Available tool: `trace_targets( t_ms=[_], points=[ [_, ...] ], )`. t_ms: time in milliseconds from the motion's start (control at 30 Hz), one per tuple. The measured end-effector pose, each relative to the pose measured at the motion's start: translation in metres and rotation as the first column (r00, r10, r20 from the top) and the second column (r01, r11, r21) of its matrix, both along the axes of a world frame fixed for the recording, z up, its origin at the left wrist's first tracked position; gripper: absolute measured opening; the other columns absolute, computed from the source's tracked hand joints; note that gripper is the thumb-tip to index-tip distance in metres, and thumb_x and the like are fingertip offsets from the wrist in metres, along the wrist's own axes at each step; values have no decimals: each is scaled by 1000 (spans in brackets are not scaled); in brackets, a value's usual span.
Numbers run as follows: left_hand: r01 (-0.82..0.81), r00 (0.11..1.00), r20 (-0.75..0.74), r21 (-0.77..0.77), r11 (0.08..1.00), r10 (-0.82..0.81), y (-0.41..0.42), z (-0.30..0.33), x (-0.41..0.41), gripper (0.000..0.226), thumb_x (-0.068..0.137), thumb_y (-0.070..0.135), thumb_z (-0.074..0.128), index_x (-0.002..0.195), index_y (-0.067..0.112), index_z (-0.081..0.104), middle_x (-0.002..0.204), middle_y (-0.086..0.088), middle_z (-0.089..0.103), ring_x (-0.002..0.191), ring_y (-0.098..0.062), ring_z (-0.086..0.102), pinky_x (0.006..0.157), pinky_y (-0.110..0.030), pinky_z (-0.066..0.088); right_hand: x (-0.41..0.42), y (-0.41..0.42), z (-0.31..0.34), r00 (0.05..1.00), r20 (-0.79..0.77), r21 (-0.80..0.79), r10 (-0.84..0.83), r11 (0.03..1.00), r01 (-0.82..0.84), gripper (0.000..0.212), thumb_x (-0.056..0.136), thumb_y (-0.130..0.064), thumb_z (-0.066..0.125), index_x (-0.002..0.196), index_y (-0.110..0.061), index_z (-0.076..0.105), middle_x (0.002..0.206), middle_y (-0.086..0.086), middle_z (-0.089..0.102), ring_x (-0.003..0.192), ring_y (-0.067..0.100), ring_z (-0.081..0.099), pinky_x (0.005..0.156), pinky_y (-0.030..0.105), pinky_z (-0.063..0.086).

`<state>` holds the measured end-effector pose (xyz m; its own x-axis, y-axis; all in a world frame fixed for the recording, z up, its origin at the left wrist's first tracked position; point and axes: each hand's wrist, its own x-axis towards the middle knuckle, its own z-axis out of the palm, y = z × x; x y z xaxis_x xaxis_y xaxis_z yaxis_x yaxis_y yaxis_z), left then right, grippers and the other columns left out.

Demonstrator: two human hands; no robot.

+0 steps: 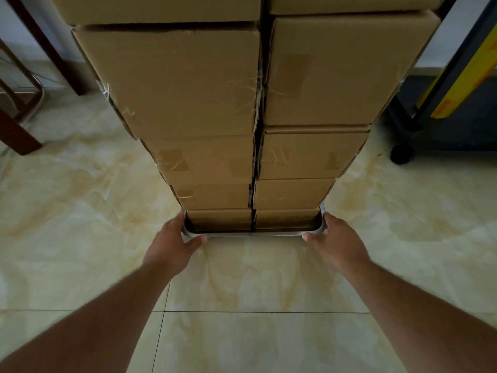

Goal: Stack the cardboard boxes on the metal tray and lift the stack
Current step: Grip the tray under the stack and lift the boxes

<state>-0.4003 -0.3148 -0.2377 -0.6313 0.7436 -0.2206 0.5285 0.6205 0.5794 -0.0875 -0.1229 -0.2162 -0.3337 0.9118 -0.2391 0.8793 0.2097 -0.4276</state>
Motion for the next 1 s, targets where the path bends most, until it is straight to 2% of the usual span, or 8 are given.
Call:
trace_targets(
  t_ms=[133, 367, 600, 700, 767, 833, 900, 1000],
  points=[
    [9, 1000, -4, 19, 1000, -9, 0, 3, 2, 61, 86, 46, 75, 142, 42, 49, 137, 5, 63, 123, -22, 60, 94, -44, 53, 0, 0, 1, 1000, -11, -18, -5, 1000, 5, 48, 87, -54, 71, 123, -26, 58, 111, -4, 61, 101, 20, 62, 79, 35, 53],
    [1, 1000, 23, 38, 999, -2, 2, 11, 7, 57, 87, 39, 78, 139, 39, 54, 133, 6, 65, 122, -22, 60, 90, -38, 49, -1, -1, 5, 1000, 19, -25, 1, 1000, 0, 55, 86, -59, 69, 126, -25, 56, 116, -1, 65, 103, 22, 64, 82, 39, 58],
    [62, 990, 121, 44, 997, -67, -3, 22, 2, 68, 80, 44, 82, 139, 46, 50, 134, 13, 61, 123, -20, 59, 96, -40, 51, 1, -4, 18, 1000, 11, -94, 24, 995, -23, 77, 86, -63, 69, 146, -22, 45, 140, 2, 61, 125, 25, 61, 92, 34, 52],
    [-32, 981, 193, 50, 998, 22, -6, 30, -2, 83, 84, 49, 79, 156, 39, 38, 147, 14, 48, 142, -24, 46, 109, -44, 44, 2, -5, 40, 995, -91, -151, 34, 987, -48, 89, 89, -60, 69, 159, -20, 31, 157, -1, 46, 143, 25, 47, 106, 35, 45],
    [-224, 904, 395, 116, 968, 162, -7, 42, -5, 83, 93, 38, 74, 162, 30, 30, 162, 5, 39, 150, -23, 36, 118, -45, 36, 4, -1, 55, 970, -245, -245, -7, 968, -55, 92, 90, -50, 75, 162, -22, 25, 153, -9, 42, 149, 22, 39, 103, 30, 39],
    [-326, 818, 554, 229, 917, 153, -6, 56, -7, 76, 98, 29, 68, 162, 30, 30, 166, 6, 35, 151, -21, 35, 122, -47, 30, 5, 5, 64, 918, -393, -306, -59, 949, -70, 101, 83, -47, 83, 163, -31, 22, 158, -12, 39, 148, 17, 38, 108, 32, 38],
    [-331, 818, 565, 308, 892, 108, -1, 73, -3, 76, 96, 23, 71, 161, 30, 32, 163, 10, 39, 150, -15, 36, 121, -45, 30, 1, 10, 72, 870, -484, -343, -97, 935, -86, 101, 79, -42, 88, 160, -38, 27, 150, -20, 44, 143, 9, 41, 112, 32, 37],
    [-249, 849, 528, 345, 905, 32, 9, 89, 6, 71, 85, 21, 80, 147, 35, 47, 145, 18, 58, 140, -7, 46, 119, -43, 36, -8, 16, 81, 807, -578, -363, -123, 924, -119, 84, 77, -31, 91, 146, -38, 44, 140, -22, 58, 137, 8, 51, 109, 28, 39]
  ],
)
